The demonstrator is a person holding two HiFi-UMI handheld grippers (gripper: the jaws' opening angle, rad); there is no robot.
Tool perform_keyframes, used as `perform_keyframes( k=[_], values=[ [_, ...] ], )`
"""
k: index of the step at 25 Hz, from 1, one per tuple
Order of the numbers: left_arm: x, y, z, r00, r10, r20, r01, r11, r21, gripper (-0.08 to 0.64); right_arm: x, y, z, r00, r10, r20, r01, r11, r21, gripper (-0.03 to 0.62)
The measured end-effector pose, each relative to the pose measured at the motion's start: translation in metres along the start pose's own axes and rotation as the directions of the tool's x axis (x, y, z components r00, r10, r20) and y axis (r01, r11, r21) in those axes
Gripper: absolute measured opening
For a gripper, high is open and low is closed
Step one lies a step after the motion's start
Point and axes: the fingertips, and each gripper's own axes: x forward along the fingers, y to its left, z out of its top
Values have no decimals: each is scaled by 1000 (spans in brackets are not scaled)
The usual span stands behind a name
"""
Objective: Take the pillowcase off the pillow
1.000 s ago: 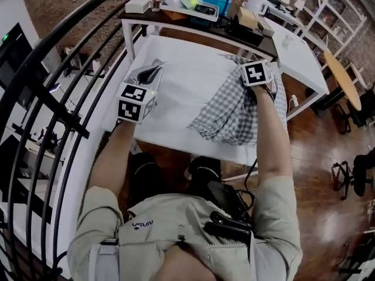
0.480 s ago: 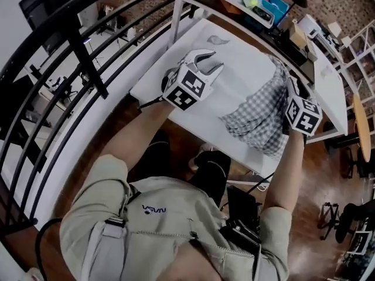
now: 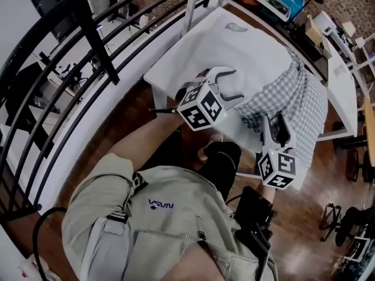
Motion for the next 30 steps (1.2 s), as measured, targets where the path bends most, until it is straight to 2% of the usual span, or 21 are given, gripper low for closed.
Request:
perform_keyframes(
  k=[2, 4, 7, 10, 12, 15, 19, 23, 24, 26, 27, 28, 30],
  values=[
    [0, -3, -14, 1000, 9, -17, -9, 1000, 7, 278, 2, 26, -26, 998, 14, -56, -16, 1000, -19, 202],
    [-3, 1, -25, 999, 34, -35, -34, 999, 23, 230, 14, 46, -47, 995, 17, -102, -23, 998, -63, 216],
    [-5, 9, -24, 995, 92, -29, -91, 995, 36, 111, 29, 44, -55, 991, -42, -125, 23, 988, -152, 207],
    [-11, 14, -6, 992, 126, 24, -127, 991, 29, 20, 24, 32, -45, 989, -102, -105, 79, 976, -203, 104],
    [-19, 20, 7, 988, 145, 55, -146, 989, 21, 15, 17, 25, -35, 988, -129, -80, 109, 971, -212, 69],
    [-31, 35, 32, 981, 168, 93, -171, 985, 36, 14, 3, 5, -19, 981, -189, -45, 174, 959, -224, 52],
    [-39, 56, 52, 976, 180, 126, -185, 982, 31, 14, -22, -37, -7, 952, -305, -30, 289, 924, -249, 43],
    [-45, 66, 49, 975, 180, 132, -177, 984, -29, 14, -51, -88, -23, 901, -427, -74, 394, 879, -269, 34],
    [-45, 65, 44, 976, 179, 123, -175, 984, -42, 14, -59, -104, -34, 874, -475, -100, 435, 858, -275, 32],
    [-50, 71, 22, 972, 219, 80, -212, 973, -92, 12, -86, -148, -71, 781, -598, -178, 542, 792, -282, 2],
    [-54, 78, 7, 966, 252, 51, -243, 961, -135, 12, -105, -171, -95, 740, -631, -233, 582, 774, -249, 2],
    [-60, 85, -8, 959, 281, 25, -273, 946, -175, 12, -125, -189, -119, 717, -635, -287, 607, 772, -192, 2],
    [-70, 93, -26, 949, 316, 0, -309, 930, -197, 12, -159, -205, -149, 705, -620, -344, 625, 772, -111, 3]
  ],
)
